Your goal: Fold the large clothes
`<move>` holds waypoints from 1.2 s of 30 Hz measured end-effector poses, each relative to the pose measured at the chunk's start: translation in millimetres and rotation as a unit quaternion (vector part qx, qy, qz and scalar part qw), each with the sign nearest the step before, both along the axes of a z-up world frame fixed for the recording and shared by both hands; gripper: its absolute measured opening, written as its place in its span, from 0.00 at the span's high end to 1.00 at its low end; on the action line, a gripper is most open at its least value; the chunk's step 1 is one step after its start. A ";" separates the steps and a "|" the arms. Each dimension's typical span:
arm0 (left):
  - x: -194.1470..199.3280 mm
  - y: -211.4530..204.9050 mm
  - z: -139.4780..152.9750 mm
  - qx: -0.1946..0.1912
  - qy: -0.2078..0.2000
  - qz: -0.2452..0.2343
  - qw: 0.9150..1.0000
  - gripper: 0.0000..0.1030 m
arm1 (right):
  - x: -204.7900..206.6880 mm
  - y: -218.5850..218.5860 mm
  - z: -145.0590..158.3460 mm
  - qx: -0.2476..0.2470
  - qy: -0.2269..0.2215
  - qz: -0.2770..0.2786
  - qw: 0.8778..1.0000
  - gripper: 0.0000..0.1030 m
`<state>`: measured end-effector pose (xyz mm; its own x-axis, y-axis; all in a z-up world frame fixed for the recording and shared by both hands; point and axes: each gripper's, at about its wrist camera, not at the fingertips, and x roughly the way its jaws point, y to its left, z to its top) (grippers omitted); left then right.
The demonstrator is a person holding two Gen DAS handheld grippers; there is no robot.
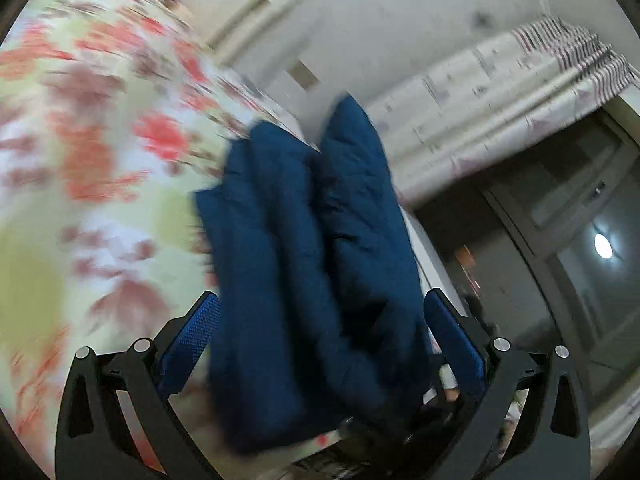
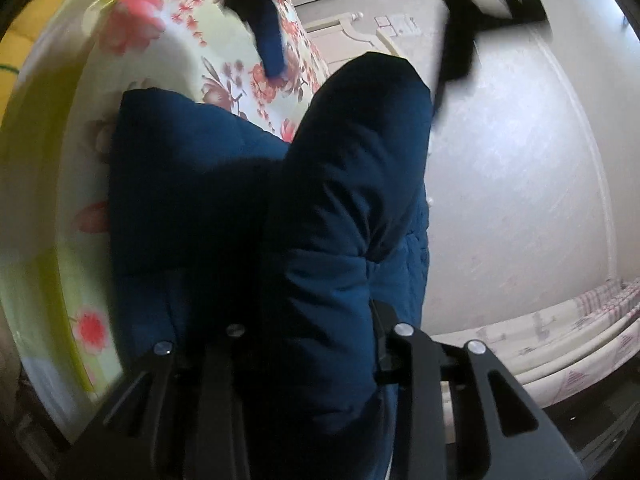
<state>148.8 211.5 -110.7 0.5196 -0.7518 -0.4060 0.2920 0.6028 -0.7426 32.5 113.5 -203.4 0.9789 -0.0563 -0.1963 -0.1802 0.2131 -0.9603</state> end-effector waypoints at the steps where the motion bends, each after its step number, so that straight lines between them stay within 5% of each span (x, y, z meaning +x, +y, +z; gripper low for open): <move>1: 13.1 -7.4 -0.6 0.006 0.009 -0.007 1.000 0.05 | -0.7 -0.6 -0.3 0.000 -0.001 0.001 1.000 0.68; 9: 85.4 -53.1 12.0 0.077 0.055 -0.073 0.993 0.06 | -12.1 -19.9 -6.4 0.003 -0.015 0.036 0.999 0.69; 10: 89.1 -60.0 13.8 0.099 0.055 -0.075 0.991 0.25 | -13.0 -23.6 -4.2 0.011 -0.011 0.041 0.999 0.69; 13: 83.2 -75.0 21.0 0.118 0.035 -0.080 0.989 0.63 | -17.2 -42.2 -0.3 0.030 -0.006 0.050 0.998 0.71; 15: 58.7 -77.4 38.4 0.143 -0.016 -0.063 0.988 0.71 | -26.8 -53.6 11.5 0.061 -0.008 0.062 0.996 0.72; 18: 34.2 -75.7 47.5 0.146 -0.053 -0.045 0.987 0.72 | -38.1 -66.6 13.3 0.071 -0.014 0.080 0.994 0.72; 20: 36.9 -68.6 28.7 0.142 -0.038 -0.042 0.988 0.72 | -38.6 -68.2 0.4 0.053 -0.001 0.085 0.995 0.69; 24: 55.7 -41.3 -9.8 0.067 -0.008 -0.050 0.997 0.58 | -40.0 -73.2 -9.0 0.033 0.024 0.089 0.995 0.58; 27: 56.8 -39.2 -13.7 0.074 -0.016 -0.045 0.996 0.50 | -48.6 -96.2 35.8 0.140 0.127 0.119 0.975 0.48; 29: 57.6 -39.3 -13.3 0.073 -0.013 -0.045 0.996 0.48 | -48.3 -121.0 76.8 0.258 0.193 0.138 0.937 0.47; 32: 57.1 -41.7 -11.4 0.084 -0.019 -0.044 0.995 0.47 | -31.0 -150.0 111.2 0.380 0.227 0.127 0.888 0.47; 34: 57.8 -40.2 -12.8 0.083 -0.020 -0.043 0.995 0.46 | -15.3 -147.1 114.5 0.408 0.242 0.109 0.873 0.57; 36: 57.3 -38.0 -14.9 0.080 -0.020 -0.043 0.996 0.46 | 4.2 -131.2 98.5 0.392 0.267 0.088 0.876 0.63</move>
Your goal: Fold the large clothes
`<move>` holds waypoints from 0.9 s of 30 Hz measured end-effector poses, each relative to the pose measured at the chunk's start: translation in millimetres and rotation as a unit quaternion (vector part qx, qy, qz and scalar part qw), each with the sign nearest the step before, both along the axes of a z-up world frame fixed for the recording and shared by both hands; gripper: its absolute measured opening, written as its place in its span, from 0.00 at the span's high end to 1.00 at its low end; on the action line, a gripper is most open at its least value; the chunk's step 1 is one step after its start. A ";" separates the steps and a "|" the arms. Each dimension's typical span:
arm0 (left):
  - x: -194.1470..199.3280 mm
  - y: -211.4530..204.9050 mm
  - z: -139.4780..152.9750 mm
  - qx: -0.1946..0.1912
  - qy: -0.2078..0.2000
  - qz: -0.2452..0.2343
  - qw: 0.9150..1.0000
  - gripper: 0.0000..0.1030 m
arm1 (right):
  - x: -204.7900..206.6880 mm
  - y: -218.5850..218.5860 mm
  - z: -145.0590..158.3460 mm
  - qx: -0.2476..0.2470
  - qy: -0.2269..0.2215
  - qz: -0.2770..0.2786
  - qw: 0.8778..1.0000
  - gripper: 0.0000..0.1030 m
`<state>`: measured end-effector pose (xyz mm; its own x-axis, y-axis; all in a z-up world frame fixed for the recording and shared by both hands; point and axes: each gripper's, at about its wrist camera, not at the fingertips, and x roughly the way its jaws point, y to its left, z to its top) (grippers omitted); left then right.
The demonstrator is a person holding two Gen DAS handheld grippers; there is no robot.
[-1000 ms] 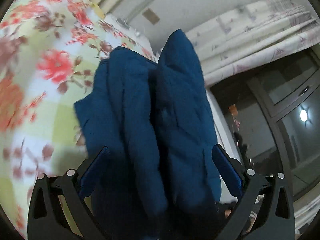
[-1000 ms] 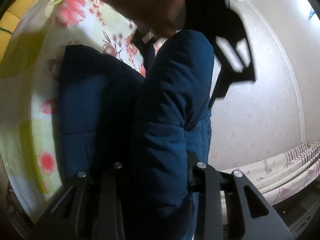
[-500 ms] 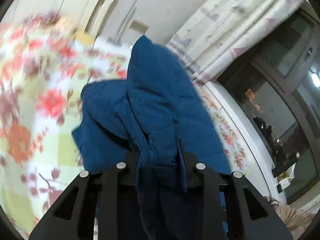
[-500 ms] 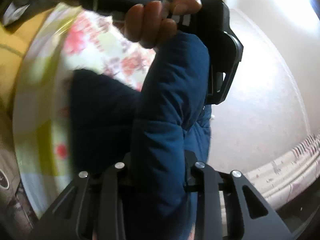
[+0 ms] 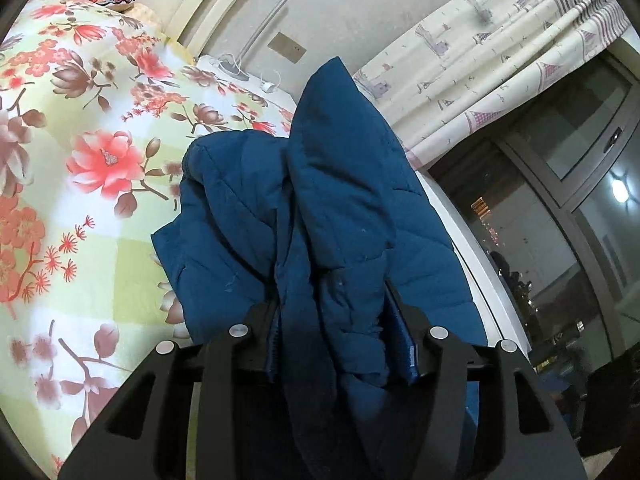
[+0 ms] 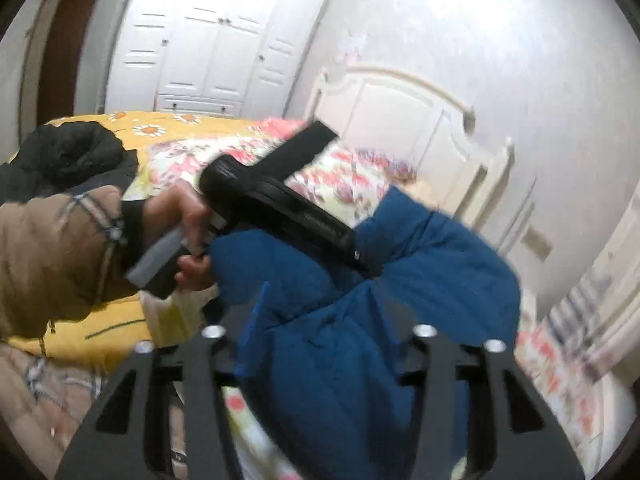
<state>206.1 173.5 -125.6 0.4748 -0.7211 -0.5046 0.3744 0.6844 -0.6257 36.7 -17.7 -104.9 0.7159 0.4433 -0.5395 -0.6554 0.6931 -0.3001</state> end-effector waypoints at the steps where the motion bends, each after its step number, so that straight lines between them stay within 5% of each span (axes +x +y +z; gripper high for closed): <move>1: -1.3 0.4 1.2 0.004 -0.002 0.003 1.000 0.45 | 9.9 6.8 -11.8 -0.018 0.010 0.003 1.000 0.66; 5: -17.4 8.9 30.5 0.067 -0.029 0.066 0.995 0.40 | 22.4 35.2 -49.2 -0.089 -0.012 -0.002 0.996 0.65; 7: -40.1 17.4 71.8 0.095 -0.103 0.122 0.983 0.38 | 25.7 27.8 -48.9 -0.085 0.000 -0.006 0.996 0.65; 10: -53.7 2.1 118.2 0.111 -0.161 0.126 0.973 0.36 | 31.8 20.5 -51.4 -0.076 0.007 -0.007 0.997 0.65; 13: -42.7 -47.6 140.7 0.183 -0.187 0.114 0.959 0.36 | 19.5 45.3 -44.0 -0.084 -0.003 -0.010 0.996 0.65; 16: -7.7 -74.3 123.4 0.209 -0.145 0.114 0.960 0.36 | 12.4 64.3 -43.7 -0.085 -0.008 -0.009 0.996 0.65; 20: 42.7 -91.1 46.3 0.319 -0.101 0.155 0.930 0.28 | 11.0 67.6 -42.7 -0.071 -0.003 0.002 0.997 0.65; 23: 46.9 -69.9 32.1 0.290 -0.082 0.183 0.936 0.20 | 6.2 56.6 -30.0 -0.063 0.022 0.033 0.997 0.65; 25: 45.4 -65.0 29.8 0.304 -0.080 0.200 0.928 0.10 | 7.2 35.4 -11.9 -0.021 0.045 0.052 0.997 0.68; 27: 45.8 -61.5 27.0 0.298 -0.074 0.207 0.929 0.08 | 18.7 2.1 14.4 0.034 0.038 0.027 0.998 0.67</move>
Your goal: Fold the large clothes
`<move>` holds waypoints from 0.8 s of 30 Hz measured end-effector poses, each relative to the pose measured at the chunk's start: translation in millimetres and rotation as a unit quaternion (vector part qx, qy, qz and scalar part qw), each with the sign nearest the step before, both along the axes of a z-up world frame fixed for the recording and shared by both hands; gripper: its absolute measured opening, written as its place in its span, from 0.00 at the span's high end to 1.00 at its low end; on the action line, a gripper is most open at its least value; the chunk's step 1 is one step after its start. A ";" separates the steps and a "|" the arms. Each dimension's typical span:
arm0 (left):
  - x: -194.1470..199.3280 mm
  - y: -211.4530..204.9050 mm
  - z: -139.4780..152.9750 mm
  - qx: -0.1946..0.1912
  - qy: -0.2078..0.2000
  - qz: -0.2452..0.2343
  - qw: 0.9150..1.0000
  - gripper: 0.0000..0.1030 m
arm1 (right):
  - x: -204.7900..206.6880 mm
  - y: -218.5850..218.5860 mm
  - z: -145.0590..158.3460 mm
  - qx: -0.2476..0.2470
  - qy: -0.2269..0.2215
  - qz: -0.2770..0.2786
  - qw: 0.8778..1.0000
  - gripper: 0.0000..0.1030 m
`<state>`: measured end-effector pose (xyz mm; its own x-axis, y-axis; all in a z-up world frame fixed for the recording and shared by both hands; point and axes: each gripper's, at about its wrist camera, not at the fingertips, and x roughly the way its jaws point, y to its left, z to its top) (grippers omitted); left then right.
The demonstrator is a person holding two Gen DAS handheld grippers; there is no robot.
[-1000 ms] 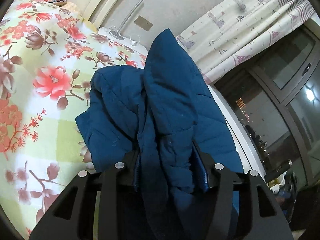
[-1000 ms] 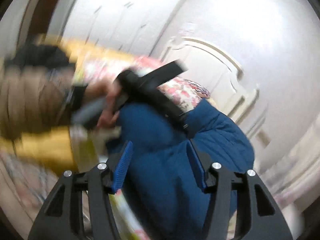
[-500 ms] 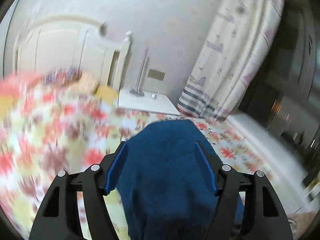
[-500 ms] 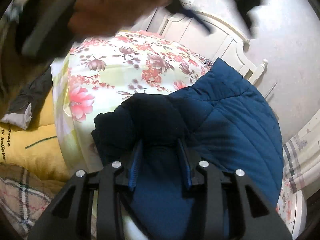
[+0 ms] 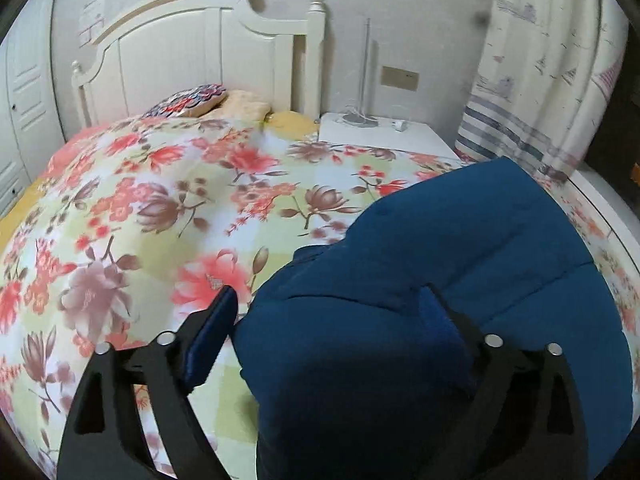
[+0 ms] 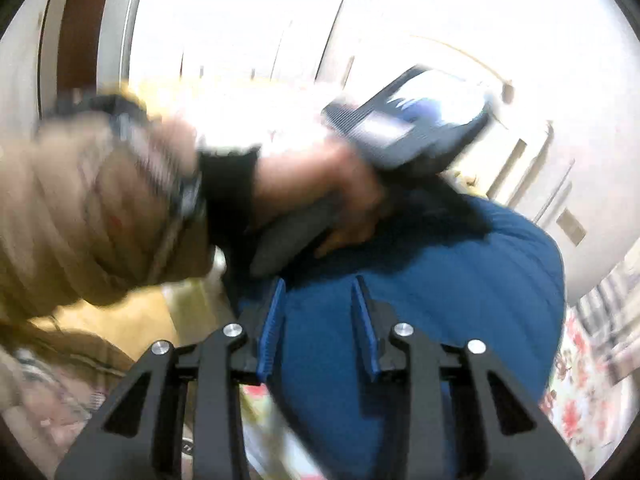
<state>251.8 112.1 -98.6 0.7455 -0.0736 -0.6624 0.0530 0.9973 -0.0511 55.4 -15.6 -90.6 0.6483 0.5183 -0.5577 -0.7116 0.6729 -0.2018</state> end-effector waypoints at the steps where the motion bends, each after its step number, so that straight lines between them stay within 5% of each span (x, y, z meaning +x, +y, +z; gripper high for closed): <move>1: 0.0 1.5 -1.3 -0.004 0.001 0.001 1.000 0.07 | 14.4 -22.9 14.9 0.033 -0.001 -0.033 0.999 0.67; 7: -2.5 -4.1 0.2 0.013 -0.009 0.012 1.000 0.07 | 140.0 -110.1 39.8 0.124 0.046 -0.203 0.970 0.67; 10: -2.9 -2.5 -0.4 0.011 -0.009 0.013 1.000 0.07 | 194.4 -121.4 37.2 0.146 0.082 -0.231 0.958 0.74; 14: -1.2 -1.5 -1.2 0.007 -0.003 0.011 1.000 0.06 | 255.6 -101.9 11.8 0.103 0.106 -0.240 0.960 0.74; 16: 0.5 -2.1 -1.6 0.010 0.003 0.017 1.000 0.06 | 289.9 -78.2 -32.9 0.015 0.158 -0.233 0.959 0.74; 21: 6.4 0.0 -6.2 0.009 0.022 0.019 1.000 0.05 | 301.6 -74.0 -29.4 -0.003 0.170 -0.223 0.960 0.73; 24: 6.8 0.3 -7.3 0.009 0.024 0.019 0.999 0.05 | 301.7 -89.8 -2.8 0.051 0.146 -0.244 0.957 0.72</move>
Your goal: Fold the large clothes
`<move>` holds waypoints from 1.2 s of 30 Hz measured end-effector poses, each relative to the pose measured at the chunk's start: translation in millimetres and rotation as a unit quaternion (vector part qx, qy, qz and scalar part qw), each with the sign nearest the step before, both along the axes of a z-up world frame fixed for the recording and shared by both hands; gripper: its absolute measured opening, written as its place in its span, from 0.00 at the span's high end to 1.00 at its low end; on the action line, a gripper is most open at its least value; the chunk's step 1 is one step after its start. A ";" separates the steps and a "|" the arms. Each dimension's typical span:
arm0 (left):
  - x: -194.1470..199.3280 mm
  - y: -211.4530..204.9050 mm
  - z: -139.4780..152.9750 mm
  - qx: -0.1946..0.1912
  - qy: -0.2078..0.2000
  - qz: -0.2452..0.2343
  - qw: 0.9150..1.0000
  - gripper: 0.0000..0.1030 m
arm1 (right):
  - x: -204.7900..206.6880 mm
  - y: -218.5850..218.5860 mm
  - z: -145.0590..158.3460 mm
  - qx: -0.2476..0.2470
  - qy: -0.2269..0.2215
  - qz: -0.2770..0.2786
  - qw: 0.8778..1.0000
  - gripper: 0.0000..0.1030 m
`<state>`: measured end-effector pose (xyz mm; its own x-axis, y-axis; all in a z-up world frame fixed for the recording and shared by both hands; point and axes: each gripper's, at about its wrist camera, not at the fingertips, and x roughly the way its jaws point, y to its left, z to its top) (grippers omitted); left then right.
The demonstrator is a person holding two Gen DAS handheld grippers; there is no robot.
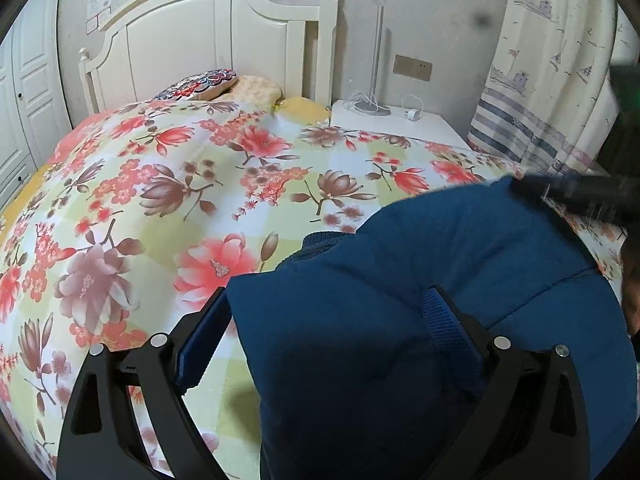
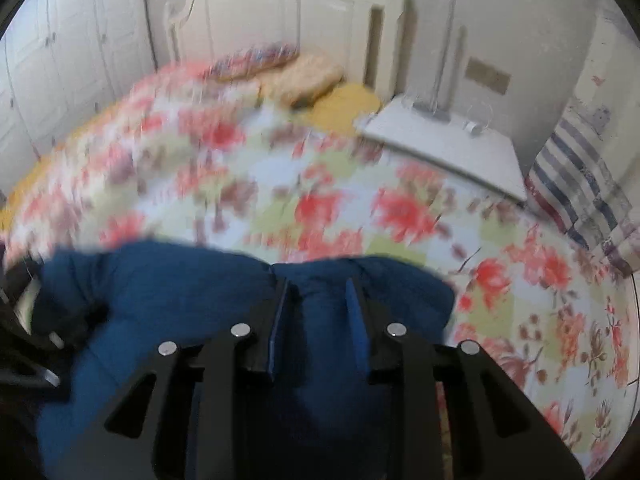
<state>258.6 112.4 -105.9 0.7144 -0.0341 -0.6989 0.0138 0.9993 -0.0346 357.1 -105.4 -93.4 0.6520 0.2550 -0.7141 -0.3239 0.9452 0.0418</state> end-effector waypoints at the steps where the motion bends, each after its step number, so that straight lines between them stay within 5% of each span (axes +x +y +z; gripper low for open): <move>1: 0.1 0.2 -0.5 0.001 0.002 0.000 1.000 0.05 | 1.7 -6.0 3.2 0.011 -0.008 -0.016 1.000 0.72; 5: 2.7 0.2 -2.3 0.004 0.012 0.001 1.000 0.04 | 15.9 0.0 -45.4 -0.022 0.044 -0.010 0.999 0.65; 10: 4.8 0.6 -3.5 -0.003 0.018 -0.002 1.000 0.04 | 9.1 4.1 -20.8 -0.038 0.026 -0.013 0.999 0.65; 14: 4.5 1.3 -3.9 -0.006 0.019 -0.002 1.000 0.04 | -11.8 35.4 6.8 -0.018 -0.002 0.060 0.998 0.64; 16: 4.5 1.3 -3.9 -0.007 0.020 -0.002 1.000 0.04 | -14.2 64.5 -8.2 -0.053 0.020 0.115 0.992 0.60; 19: 5.5 1.9 -4.8 -0.007 0.025 0.000 1.000 0.04 | -6.7 88.6 -38.7 -0.113 0.057 0.126 0.984 0.59; 26: 7.7 5.5 -6.6 -0.025 0.030 -0.006 0.999 0.04 | -3.8 100.5 -1.9 -0.063 0.044 0.161 0.984 0.59; 30: 8.3 5.8 -8.7 -0.025 0.039 -0.003 0.999 0.04 | 5.4 138.2 -43.6 -0.121 0.104 0.204 0.966 0.60; 33: 10.8 13.5 -13.0 -0.054 0.048 -0.007 0.997 0.04 | 19.5 125.3 -43.5 -0.068 0.135 0.184 0.971 0.54; 36: 9.2 14.6 -13.1 -0.063 0.047 -0.010 0.997 0.04 | 3.9 103.9 -22.6 -0.039 0.089 0.149 0.984 0.53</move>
<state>267.8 127.0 -119.0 0.6438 -0.1396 -0.7523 0.0242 0.9864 -0.1624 360.9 -1.5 -116.0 0.4191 0.3558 -0.8353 -0.5815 0.8118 0.0541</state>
